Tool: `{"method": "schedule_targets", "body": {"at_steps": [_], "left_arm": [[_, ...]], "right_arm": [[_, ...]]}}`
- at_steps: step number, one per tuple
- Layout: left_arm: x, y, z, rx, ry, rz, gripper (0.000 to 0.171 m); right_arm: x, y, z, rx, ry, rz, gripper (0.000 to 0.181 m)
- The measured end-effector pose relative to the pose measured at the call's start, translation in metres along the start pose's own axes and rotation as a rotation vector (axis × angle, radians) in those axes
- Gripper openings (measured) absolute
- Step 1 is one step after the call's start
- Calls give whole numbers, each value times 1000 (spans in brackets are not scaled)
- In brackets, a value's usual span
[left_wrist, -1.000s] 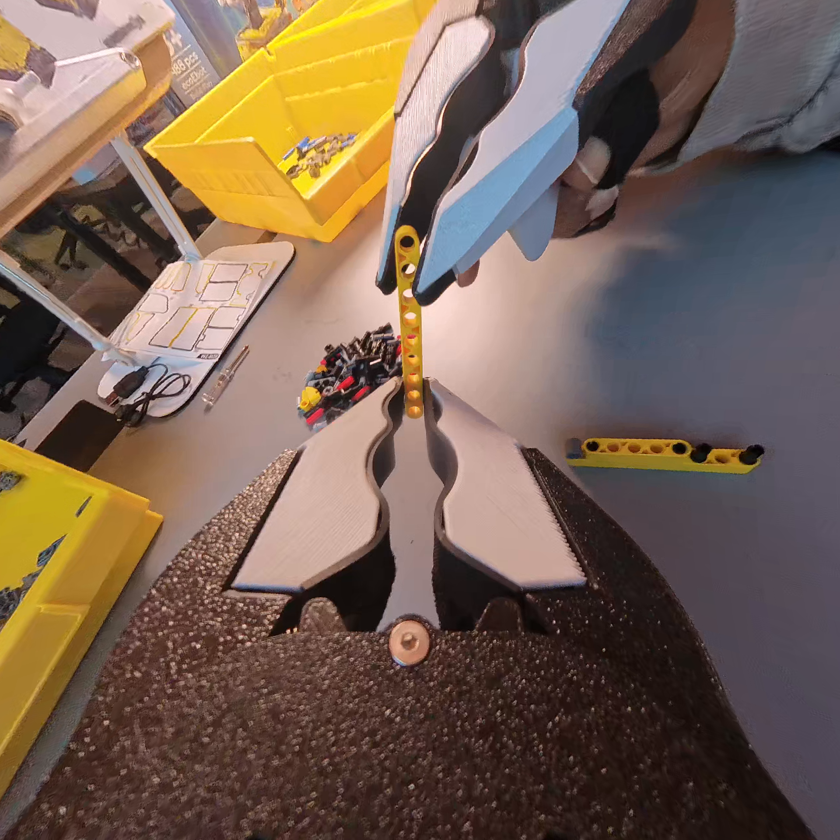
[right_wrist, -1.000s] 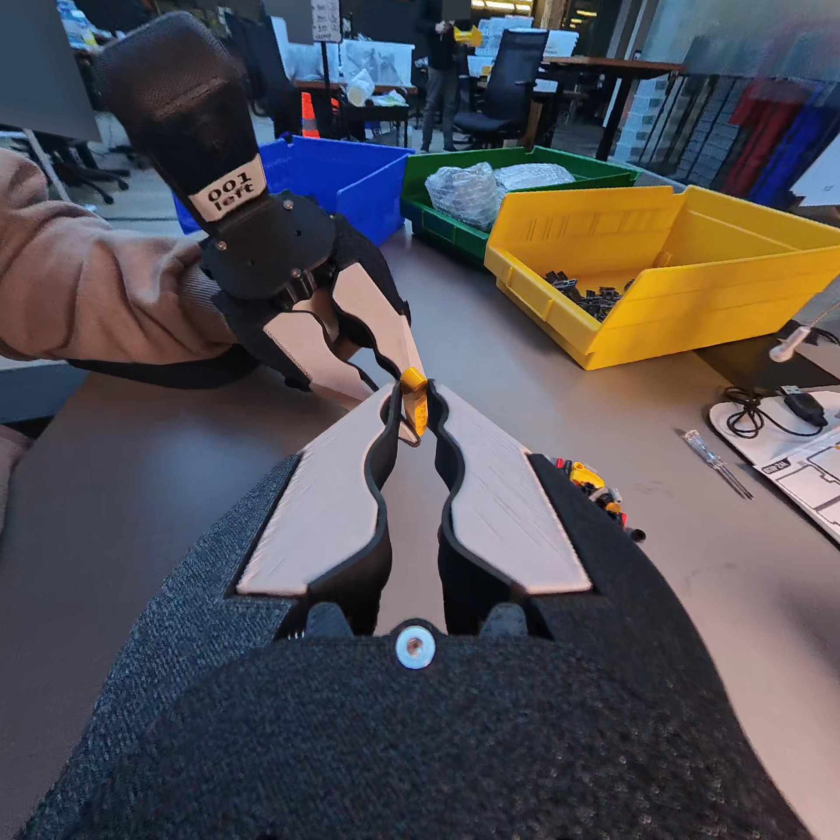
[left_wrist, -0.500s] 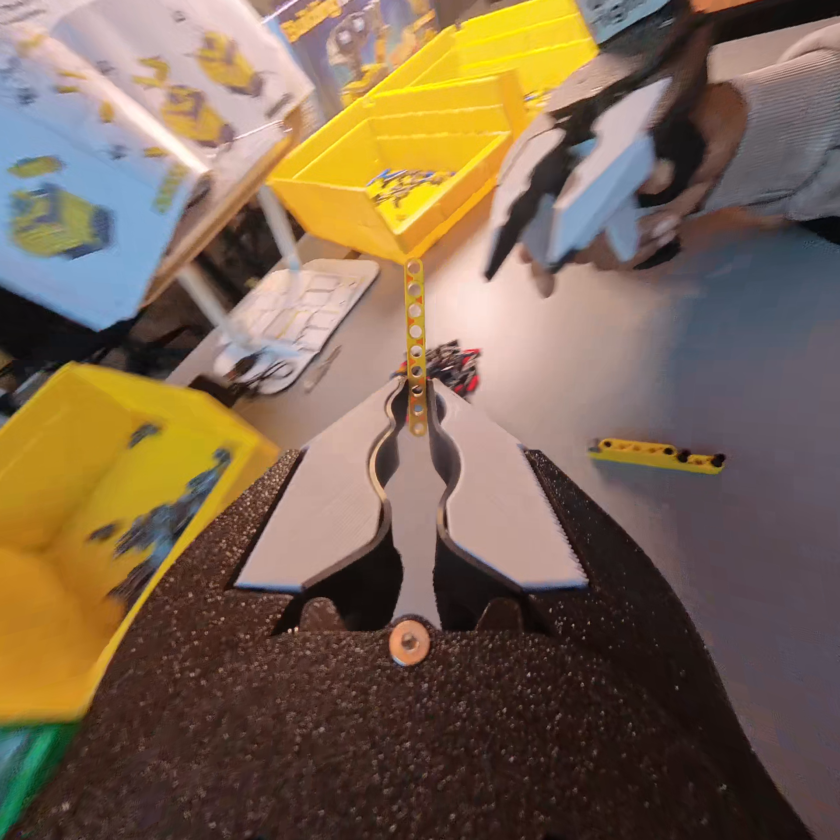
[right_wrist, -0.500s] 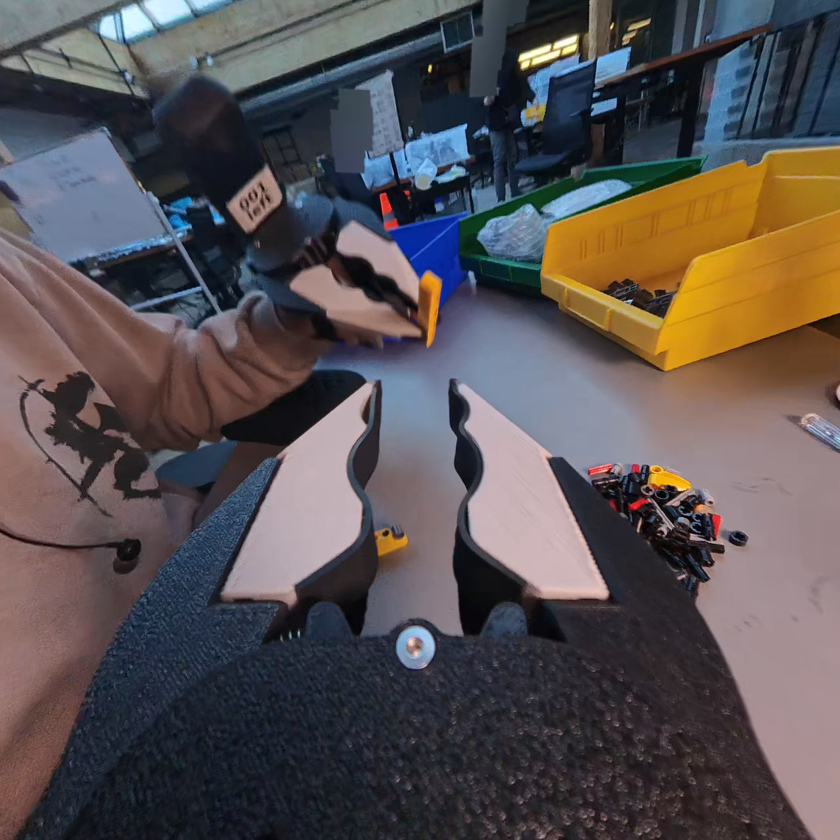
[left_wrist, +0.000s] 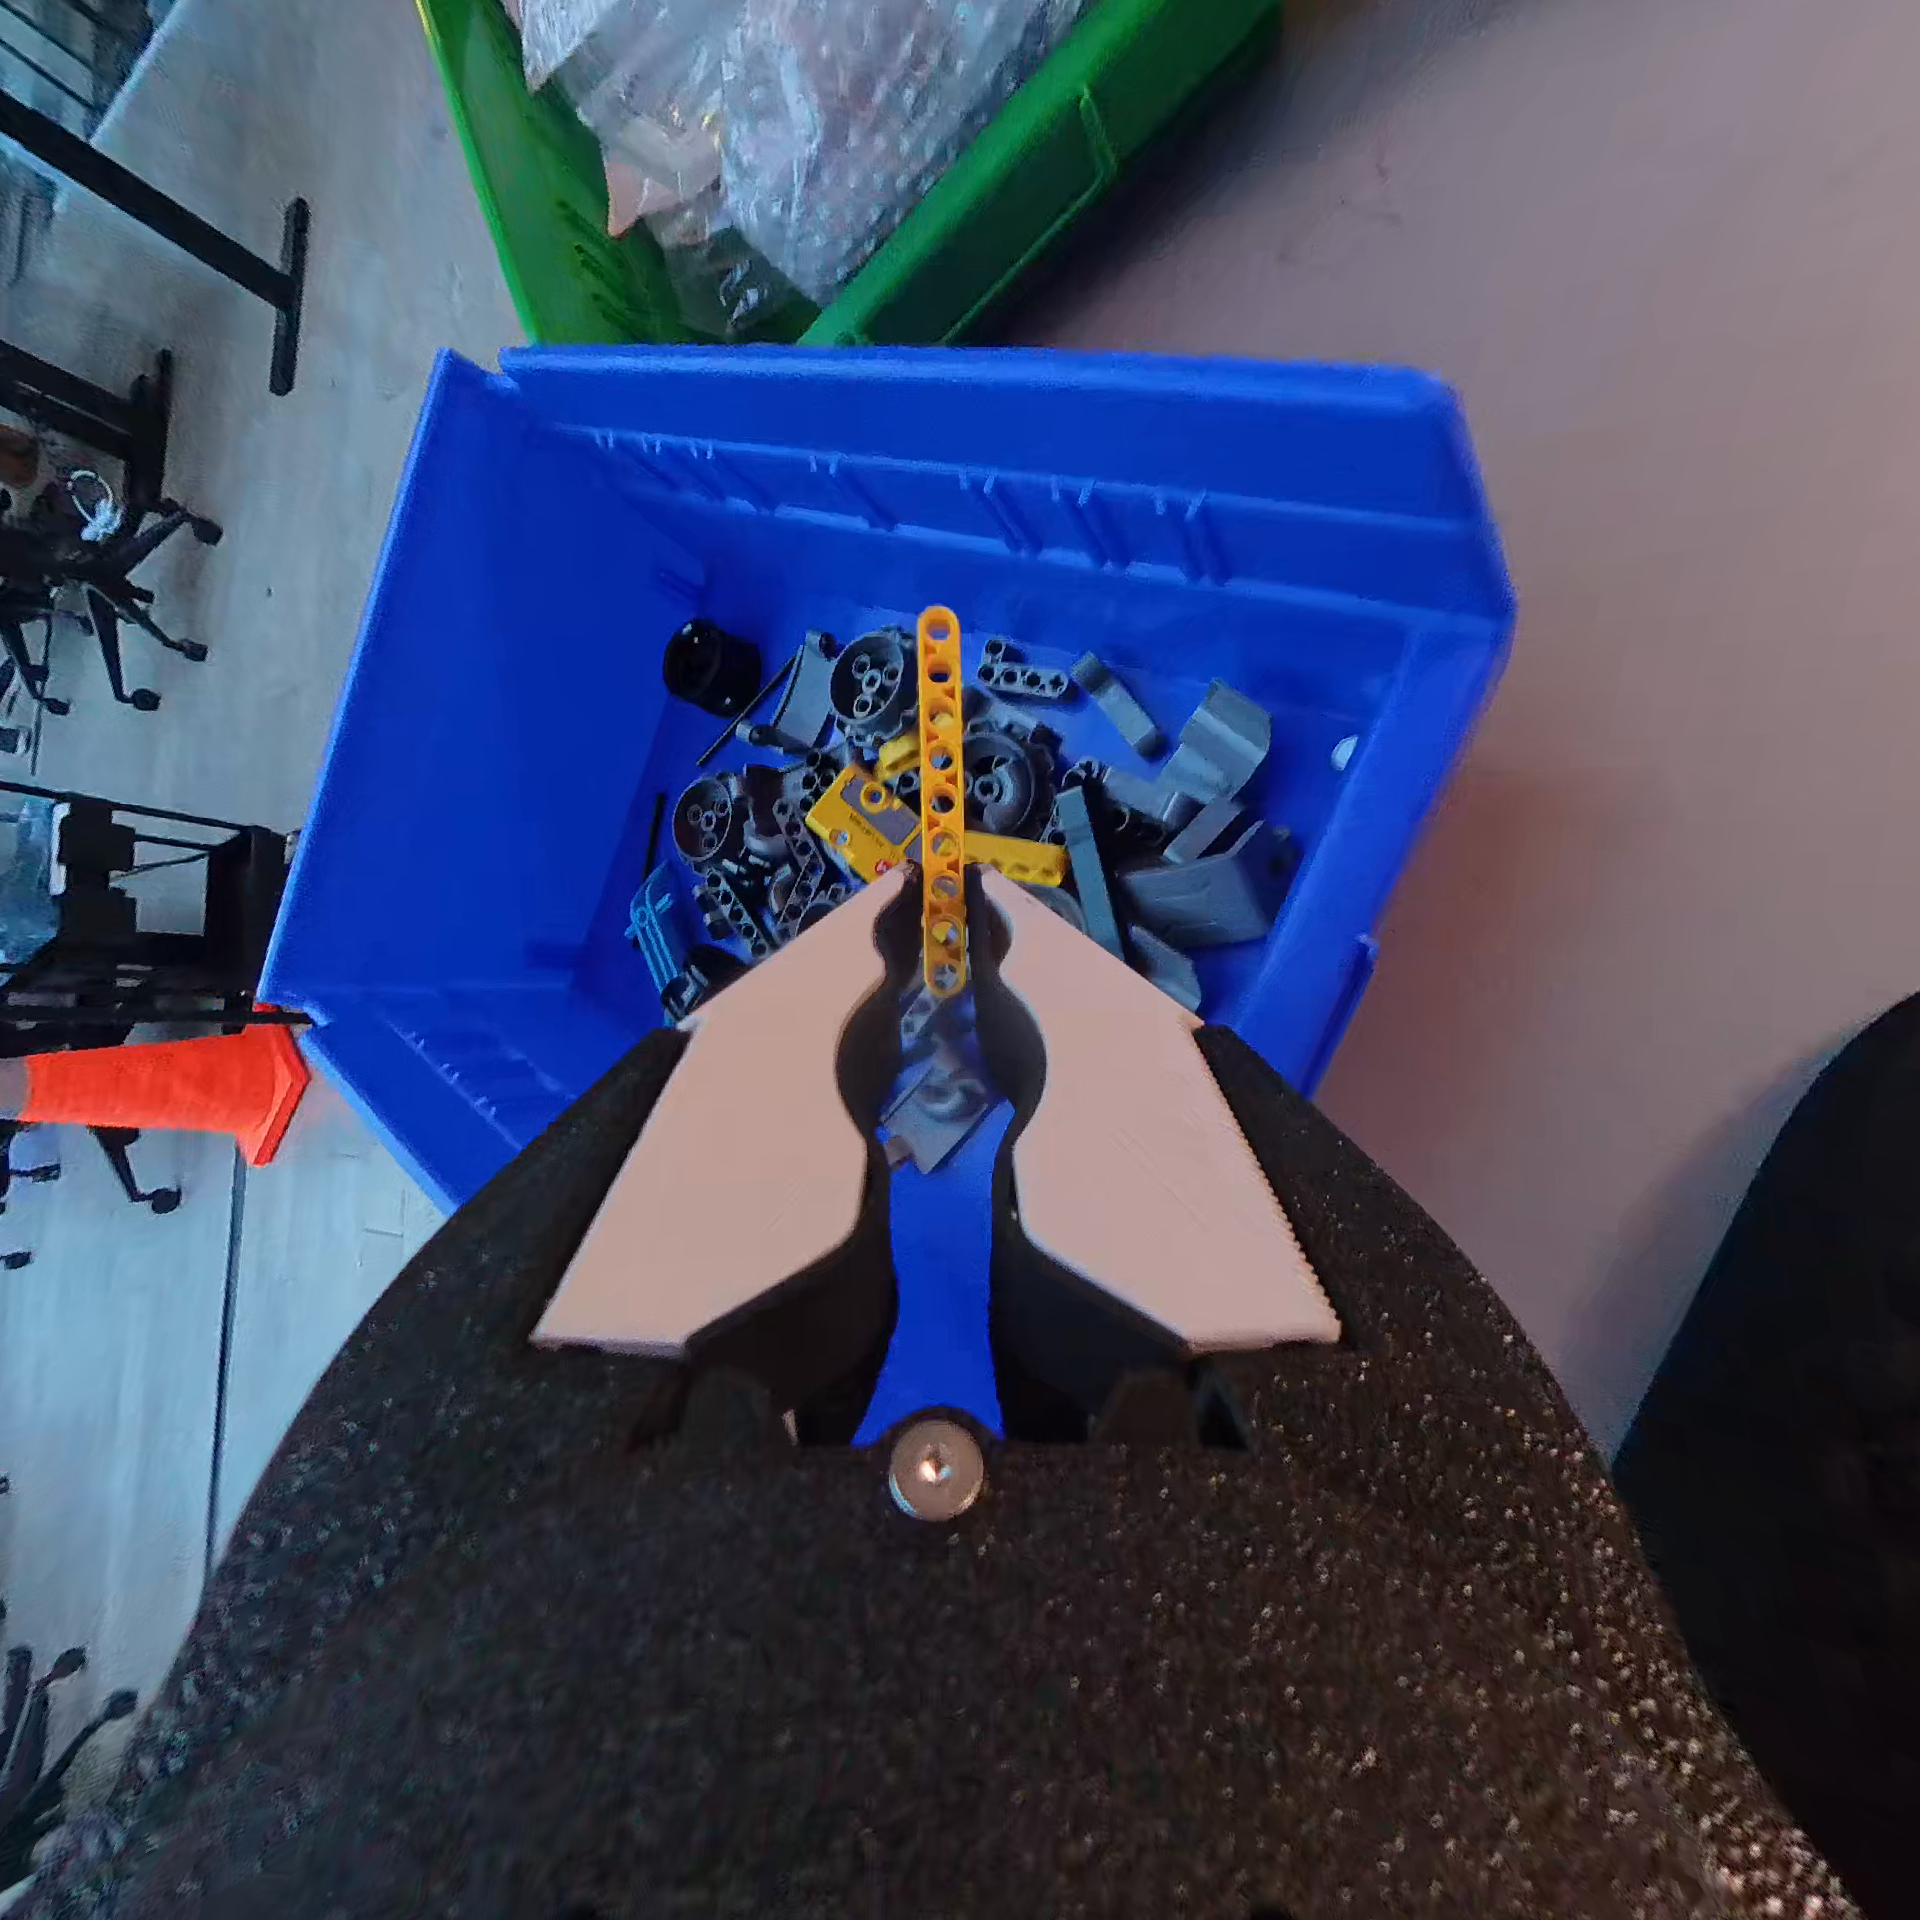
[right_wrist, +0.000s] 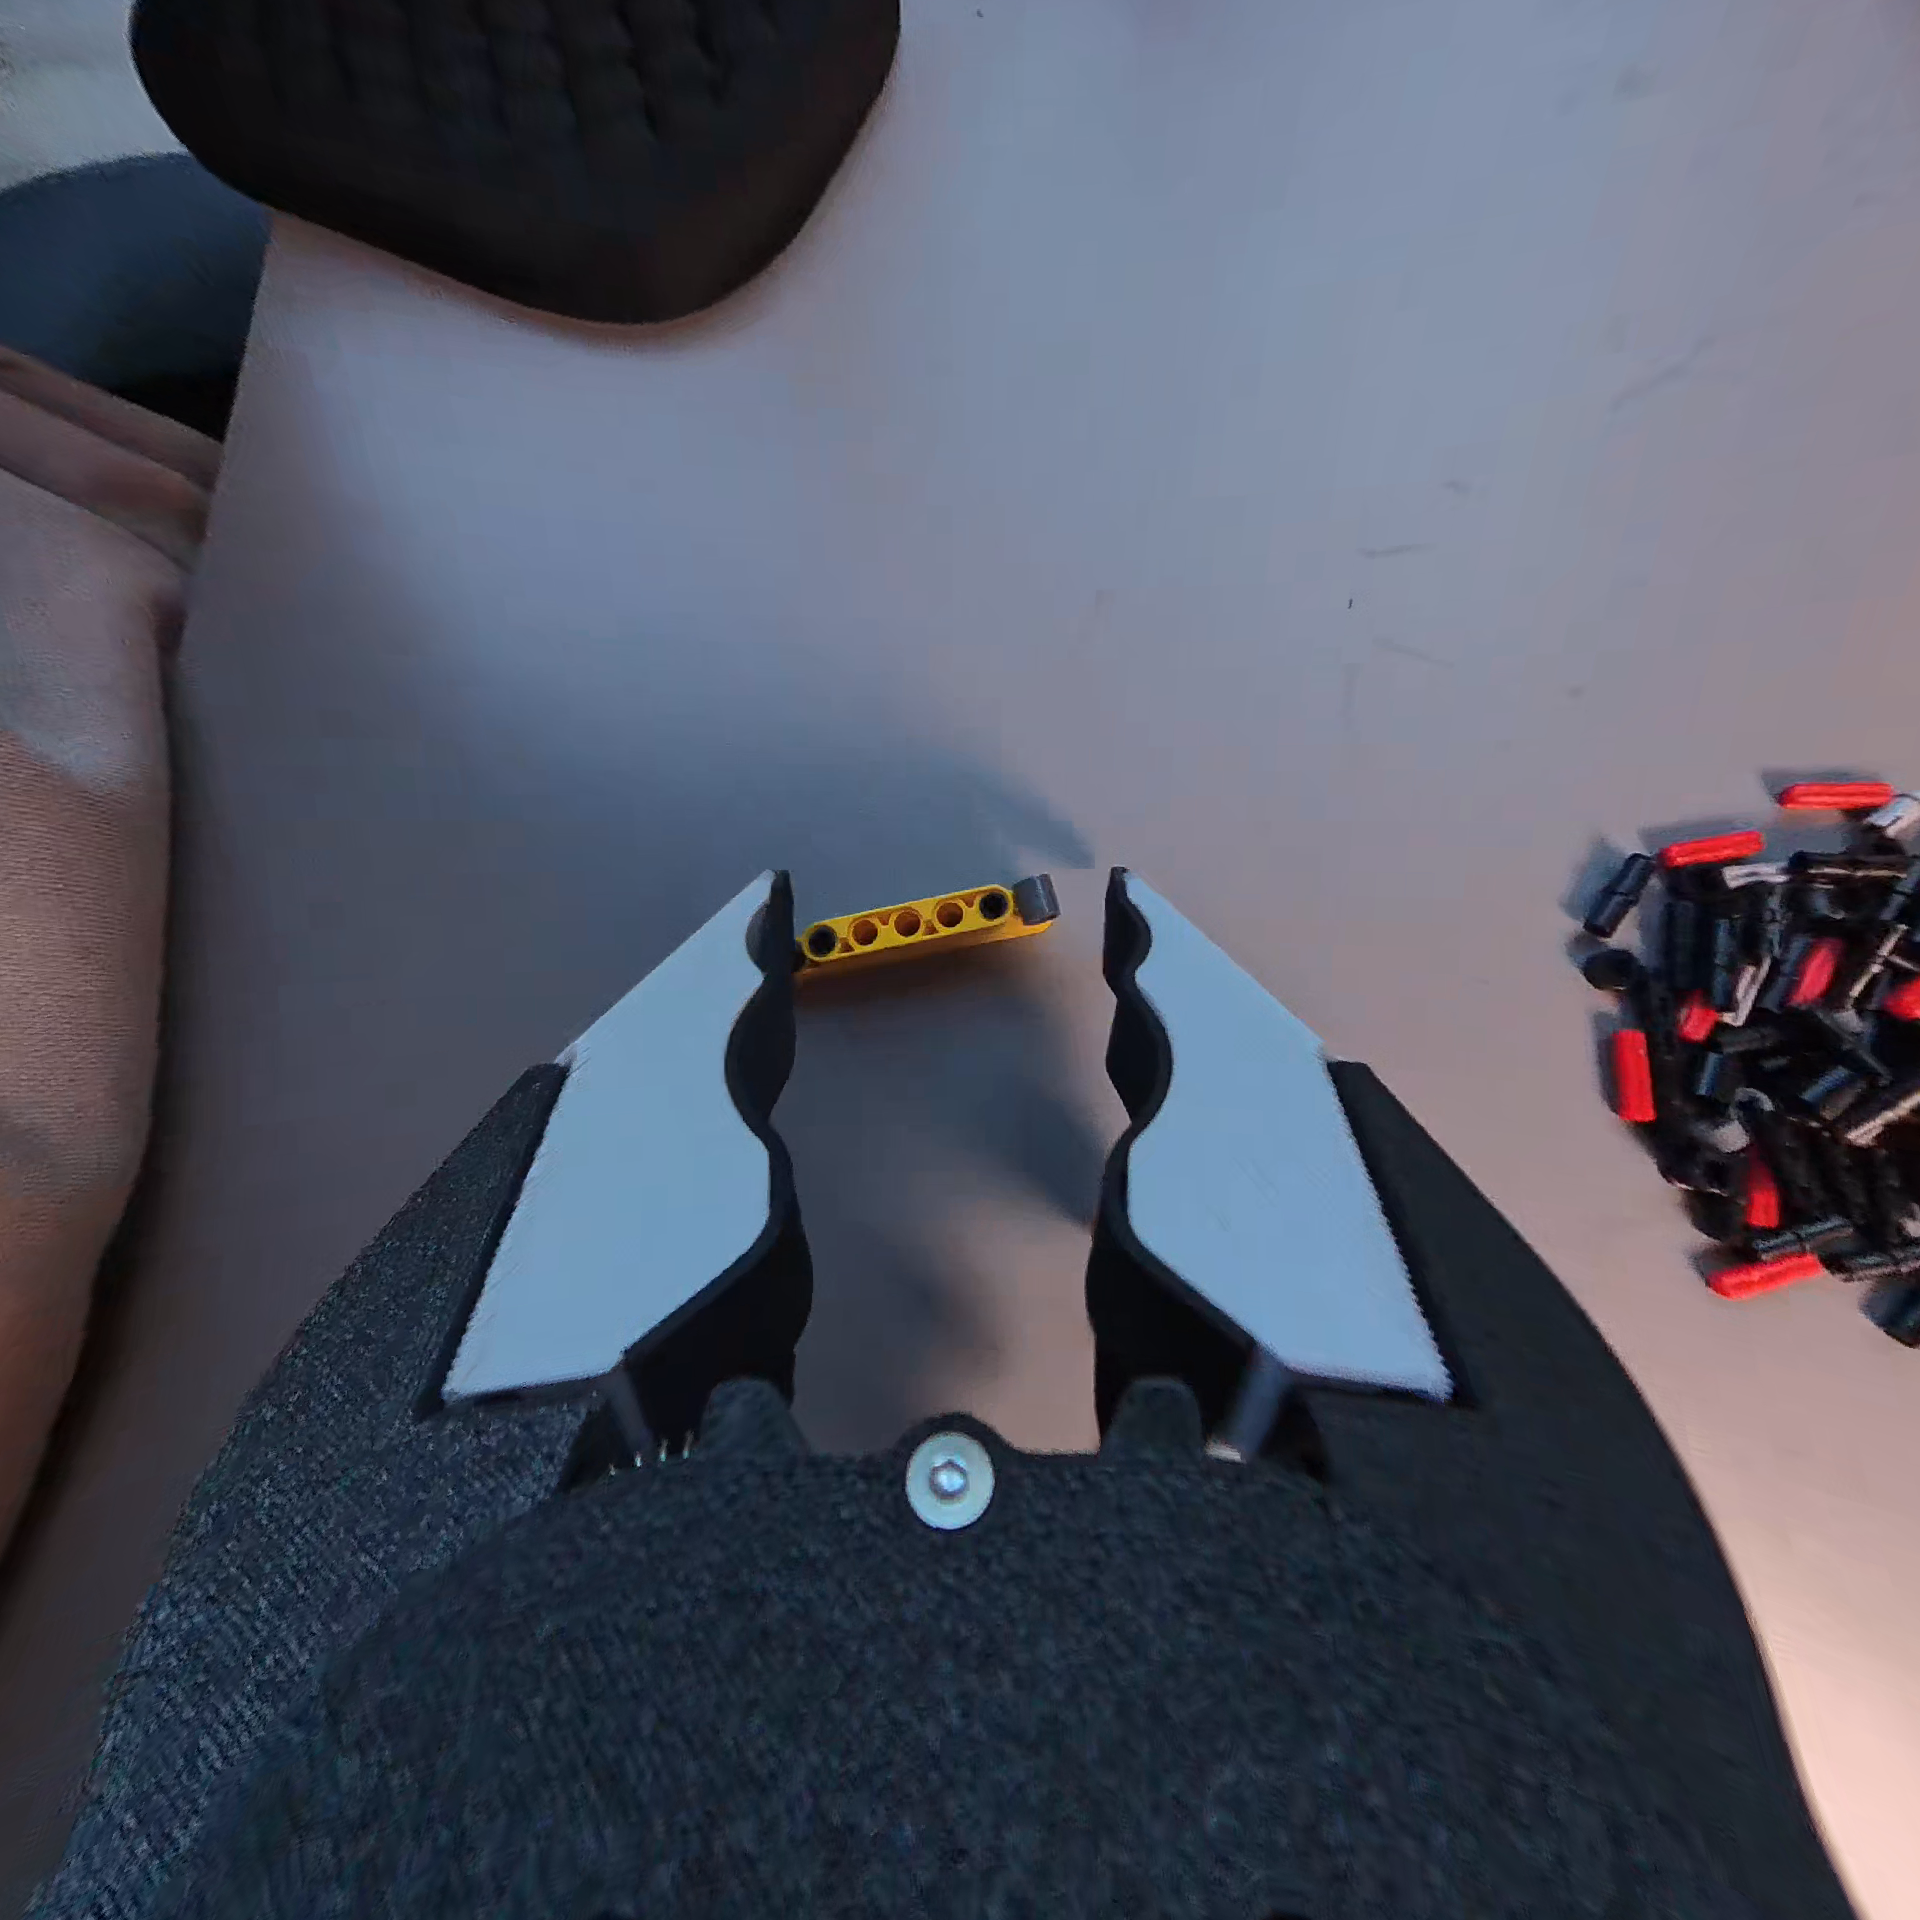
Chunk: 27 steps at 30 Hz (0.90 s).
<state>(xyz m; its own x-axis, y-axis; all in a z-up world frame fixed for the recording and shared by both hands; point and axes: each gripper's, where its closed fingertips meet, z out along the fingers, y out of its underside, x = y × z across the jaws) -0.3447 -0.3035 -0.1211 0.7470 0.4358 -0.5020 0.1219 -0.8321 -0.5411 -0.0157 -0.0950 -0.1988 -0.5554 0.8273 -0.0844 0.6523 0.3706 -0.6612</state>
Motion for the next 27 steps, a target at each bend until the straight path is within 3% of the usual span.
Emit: {"method": "schedule_targets", "body": {"at_steps": [4, 6, 9, 11, 13, 16, 18, 20, 22, 25, 27], "left_arm": [[5, -34, -9, 120, -18, -15, 17], [24, -66, -23, 250, 45, -9, 20], [111, -123, -64, 519, 443, 3, 22], [181, -146, -101, 634, 822, 18, 25], [235, -155, -128, 670, 1125, 54, 31], [282, -169, -152, 717, 1416, 86, 38], [297, -186, -170, 774, 1570, 49, 38], [303, -206, -188, 839, 1683, -4, 32], [306, -221, -201, 887, 1764, -42, 20], [313, -232, -201, 916, 1775, -54, 0], [317, -230, -197, 915, 1785, -72, 0]], "right_arm": [[5, 9, -1, -40, 40, 10, 47], [7, 13, -4, -47, 50, 17, 34], [12, 14, -8, -24, 77, 4, 7], [17, 7, -13, 47, 75, 20, 7], [21, -13, -27, 202, 50, 47, 6], [22, -59, -74, 570, -11, 98, 7], [23, -81, -114, 816, -60, 152, 7], [26, -90, -140, 966, -78, 196, 7], [29, -90, -150, 1017, -70, 219, 7], [29, -89, -155, 1045, -55, 227, 7], [29, -85, -147, 992, -53, 227, 7]]}}
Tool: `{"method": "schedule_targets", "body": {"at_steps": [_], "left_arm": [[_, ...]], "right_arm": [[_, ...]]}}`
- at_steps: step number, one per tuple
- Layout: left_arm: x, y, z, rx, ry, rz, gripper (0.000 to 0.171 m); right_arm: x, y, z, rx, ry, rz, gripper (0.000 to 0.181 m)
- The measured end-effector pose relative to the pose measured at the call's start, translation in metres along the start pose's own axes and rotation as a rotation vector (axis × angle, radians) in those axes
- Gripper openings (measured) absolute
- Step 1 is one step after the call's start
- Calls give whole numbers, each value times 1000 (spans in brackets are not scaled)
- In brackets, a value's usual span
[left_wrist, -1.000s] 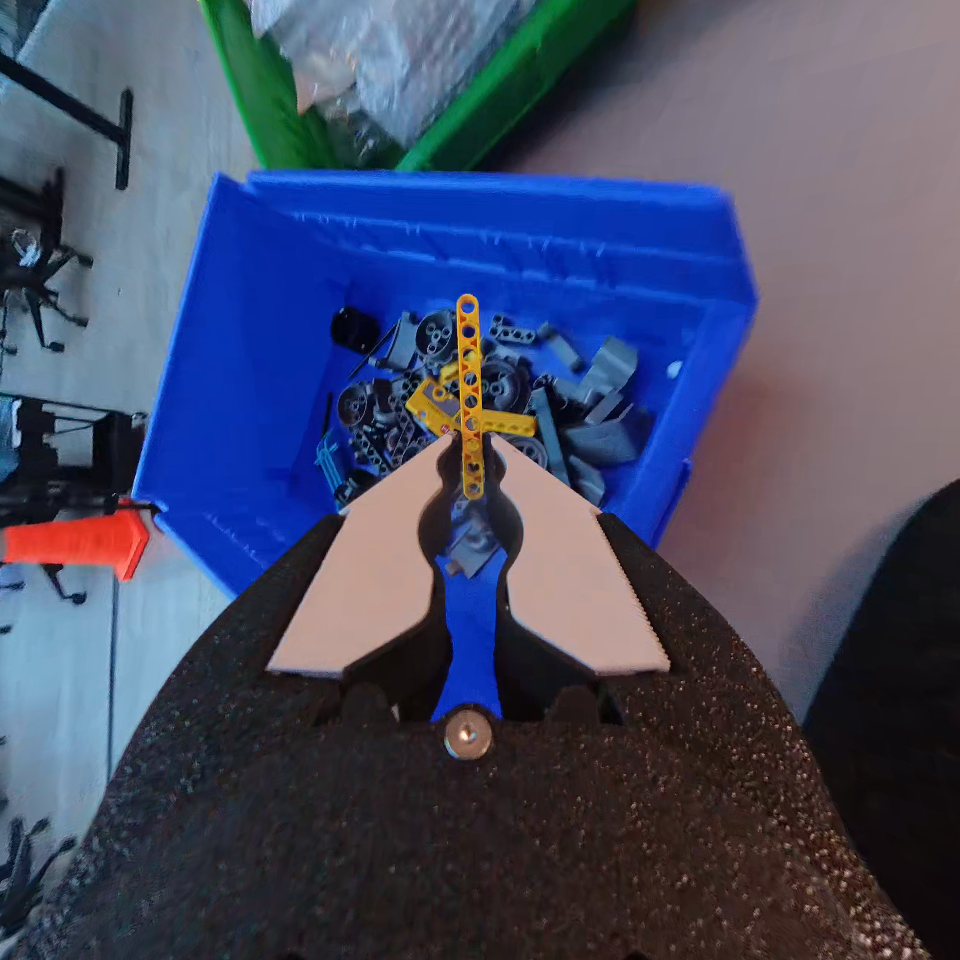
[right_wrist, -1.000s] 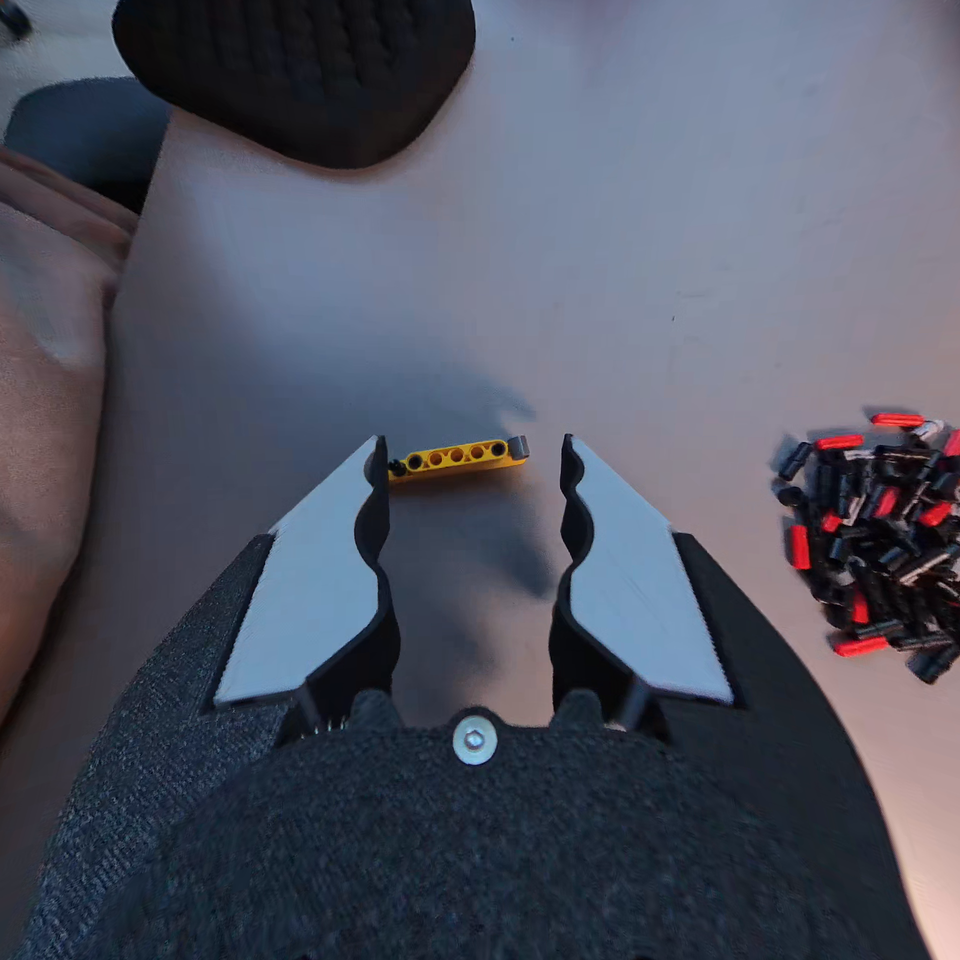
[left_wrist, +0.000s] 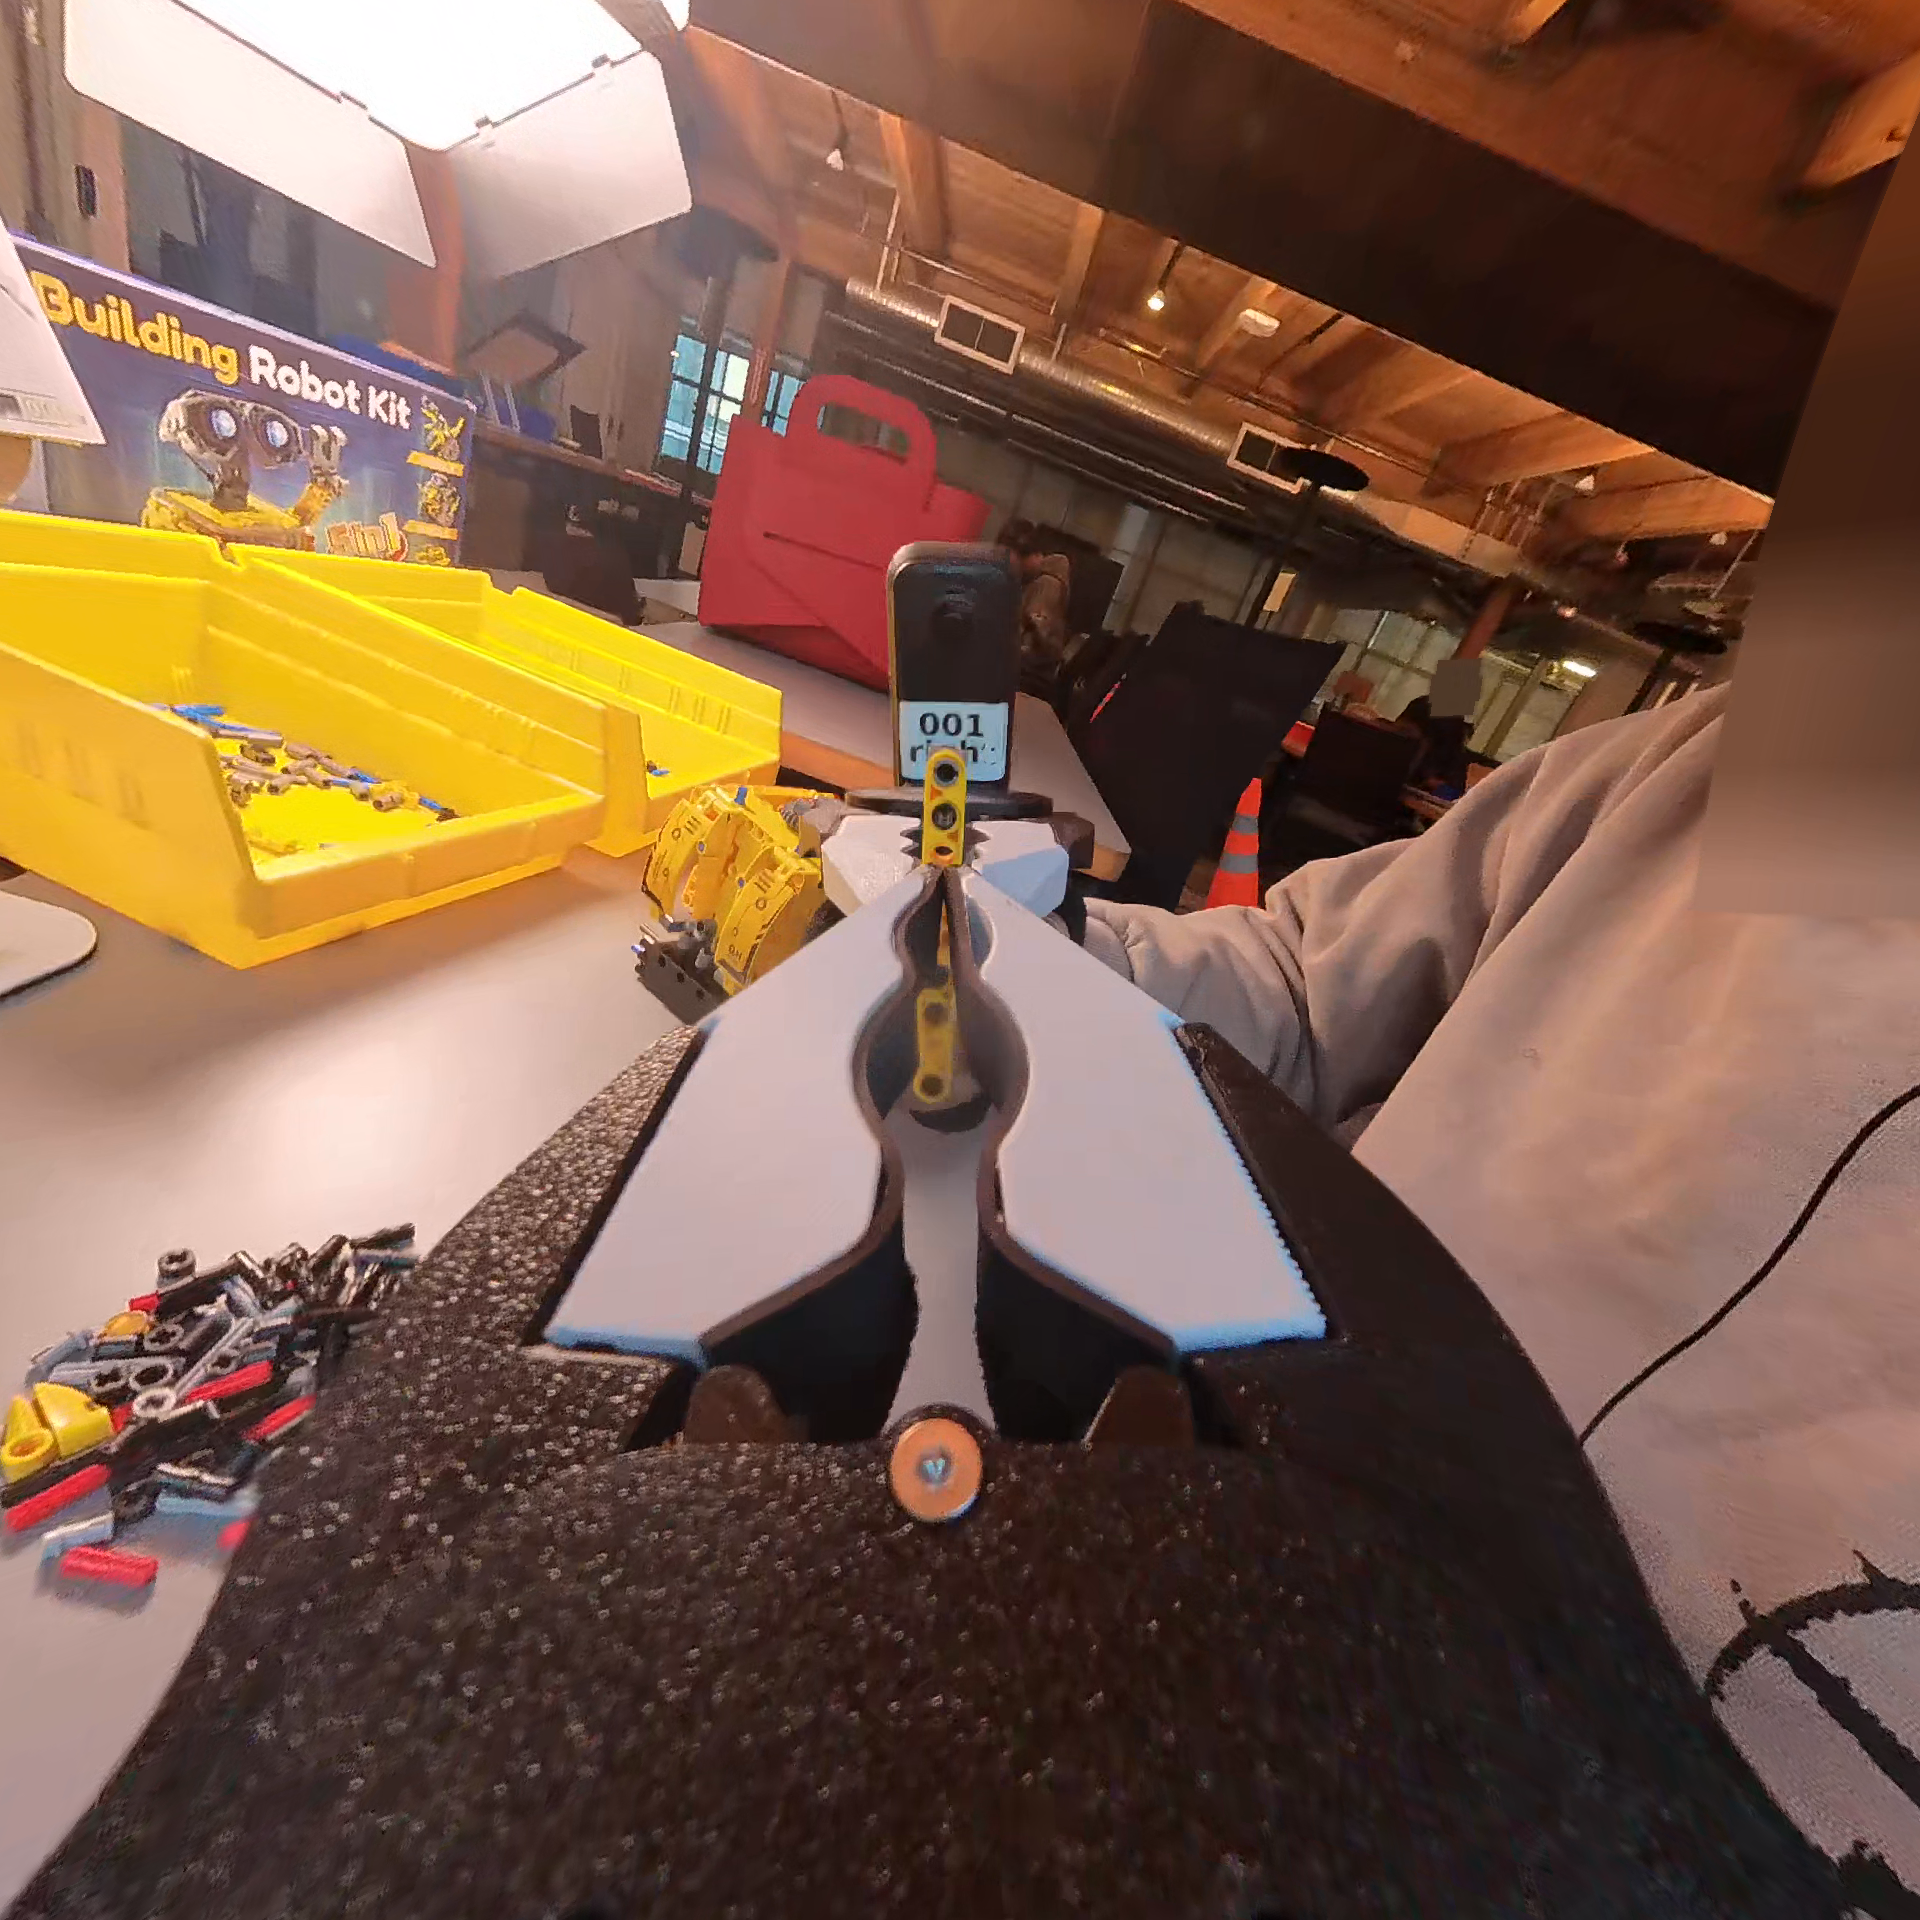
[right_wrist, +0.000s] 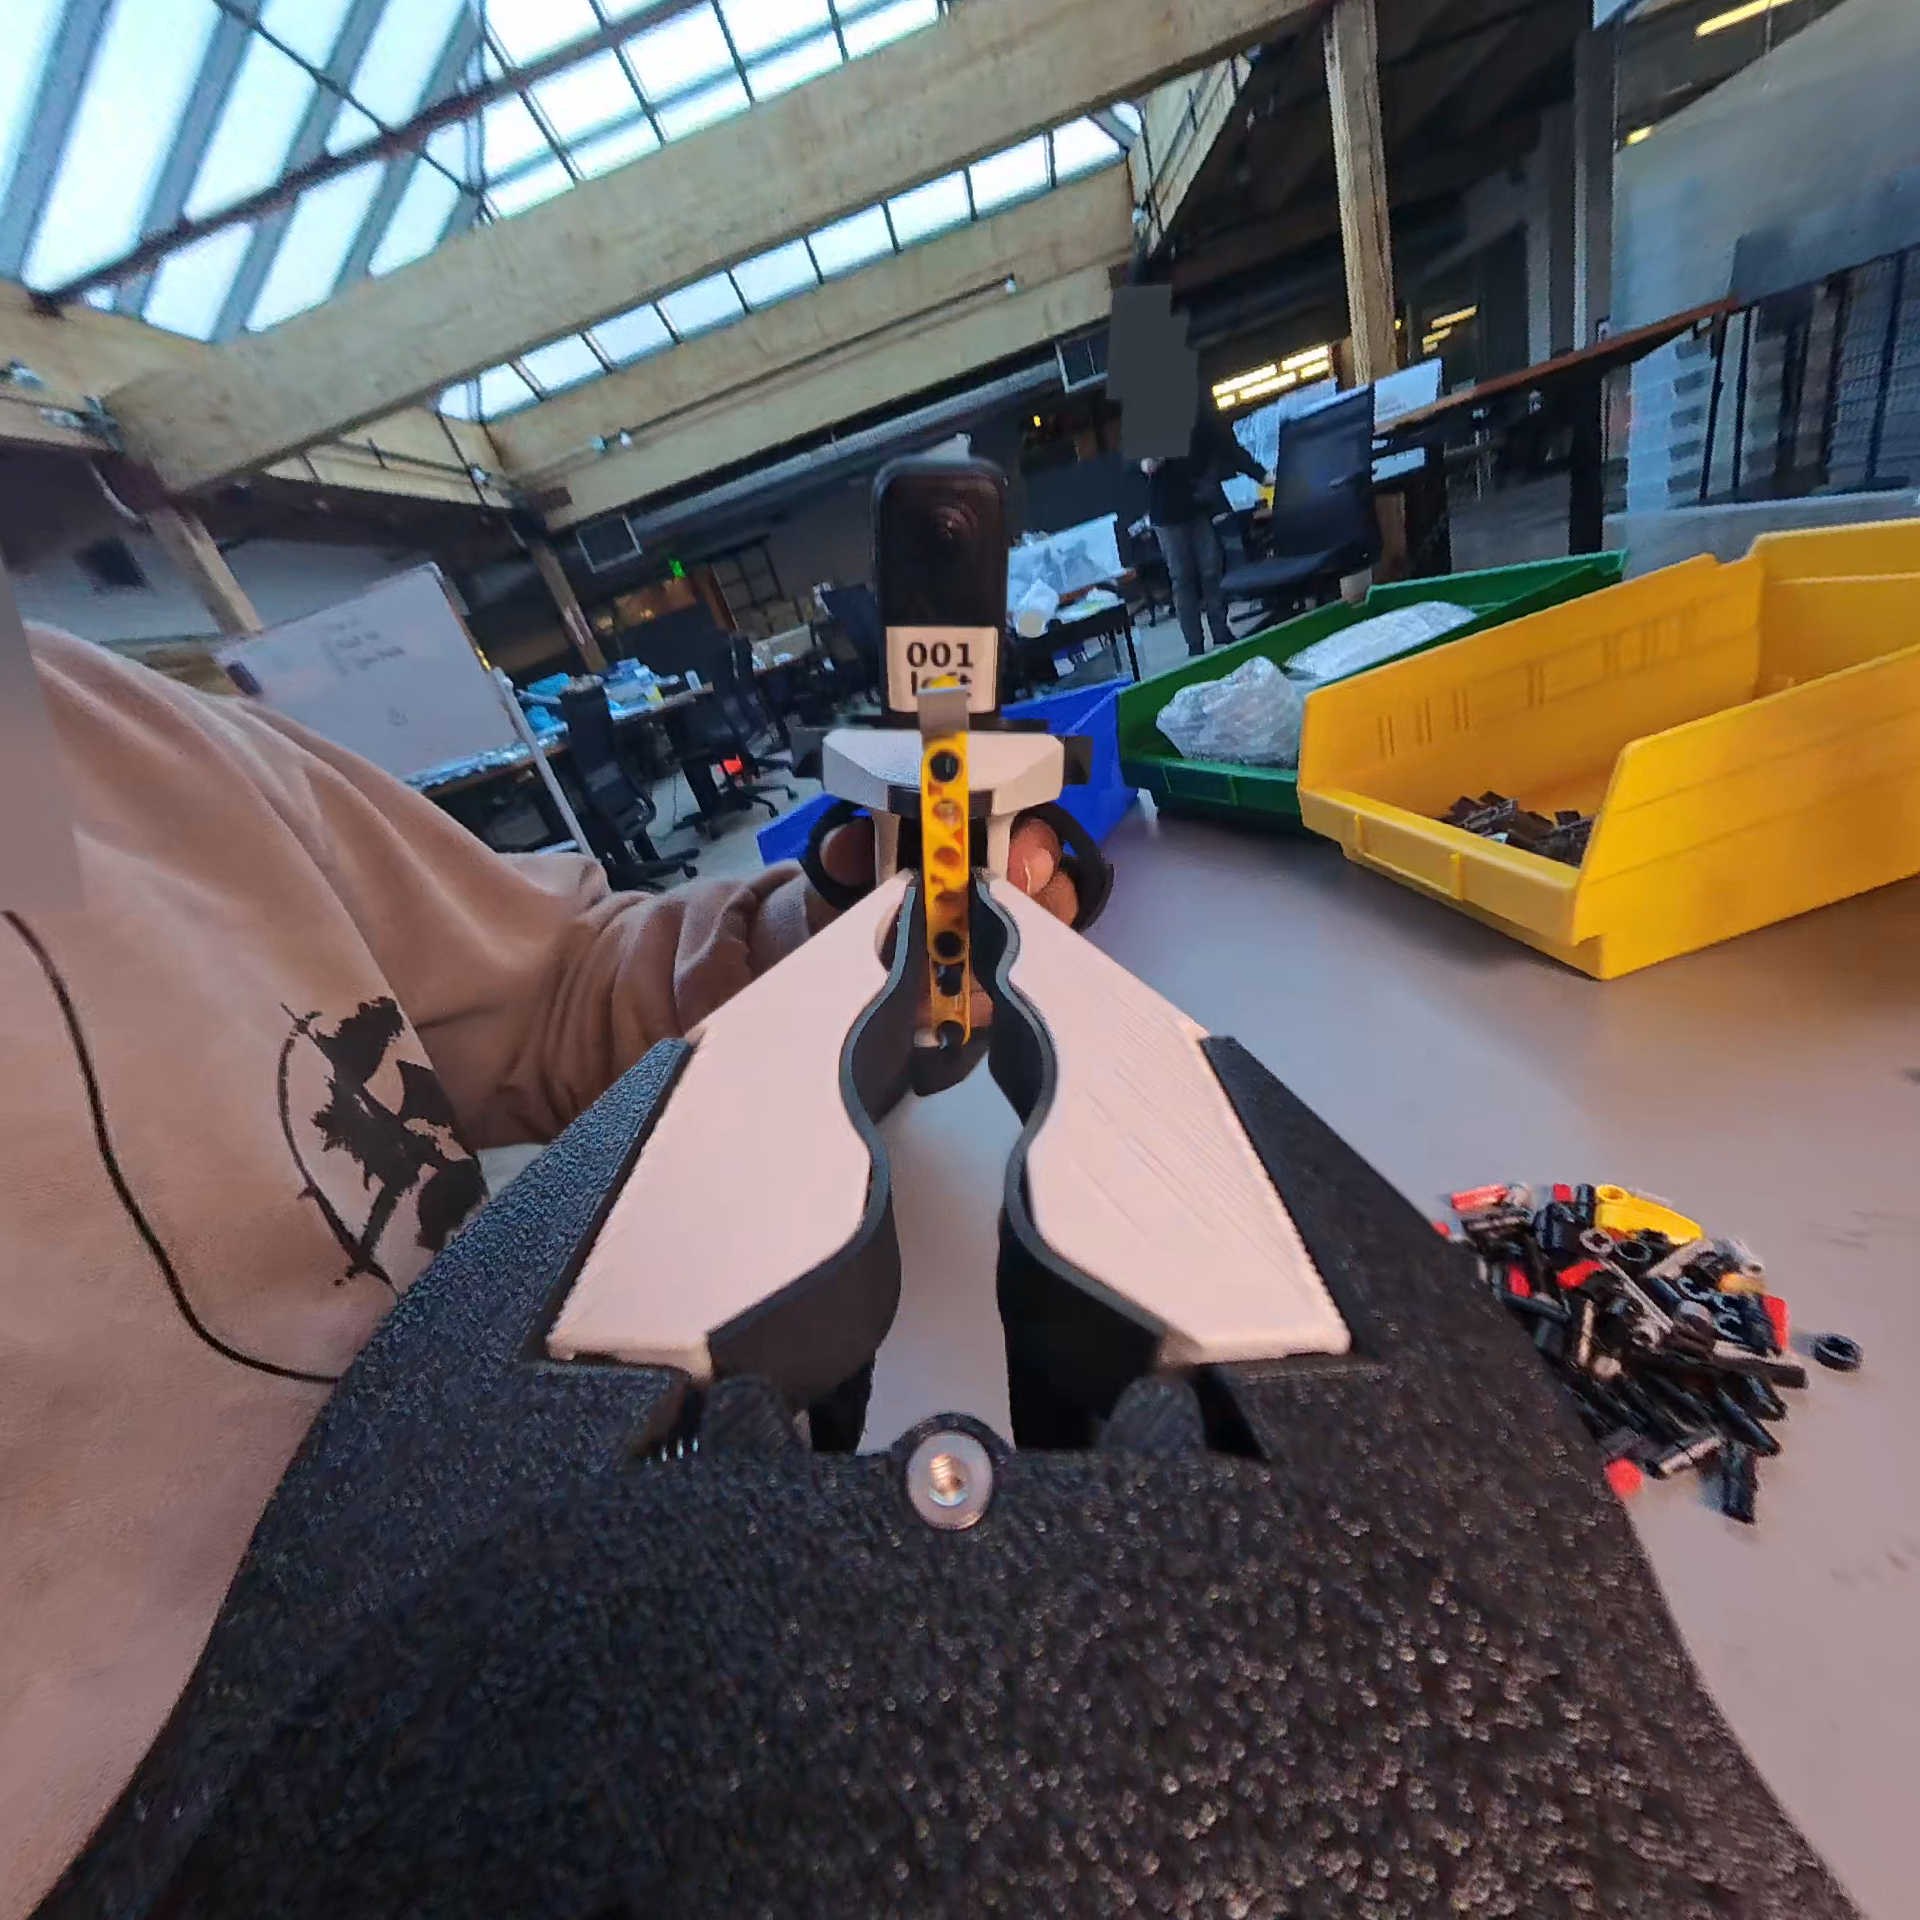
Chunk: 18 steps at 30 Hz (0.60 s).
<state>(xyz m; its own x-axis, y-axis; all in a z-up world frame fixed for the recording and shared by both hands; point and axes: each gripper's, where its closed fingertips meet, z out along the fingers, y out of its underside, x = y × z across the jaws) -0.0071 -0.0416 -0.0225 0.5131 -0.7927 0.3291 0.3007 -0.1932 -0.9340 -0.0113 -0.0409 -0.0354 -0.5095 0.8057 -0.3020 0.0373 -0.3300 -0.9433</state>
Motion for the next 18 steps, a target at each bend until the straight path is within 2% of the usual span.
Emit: {"method": "schedule_targets", "body": {"at_steps": [1, 3, 4, 7, 13, 18], "left_arm": [[-4, 7, 0, -22, -14, -4, 3], [-10, 20, -2, -67, -45, 3, 20], [-9, 23, -4, -69, -34, -4, 22], [-3, 31, -8, -88, 16, -30, 17], [-14, 64, -10, -262, -53, 44, 10], [-14, 66, -13, -275, -45, 42, 6]], "right_arm": [[3, 6, 1, -29, 22, -29, 7], [3, 18, 4, -87, 24, -70, 7], [3, 23, 6, -110, 19, -61, 7], [5, 36, 9, -152, 5, -31, 7], [14, 70, 8, -349, 33, -50, 7], [11, 70, 7, -333, -5, -42, 8]]}}
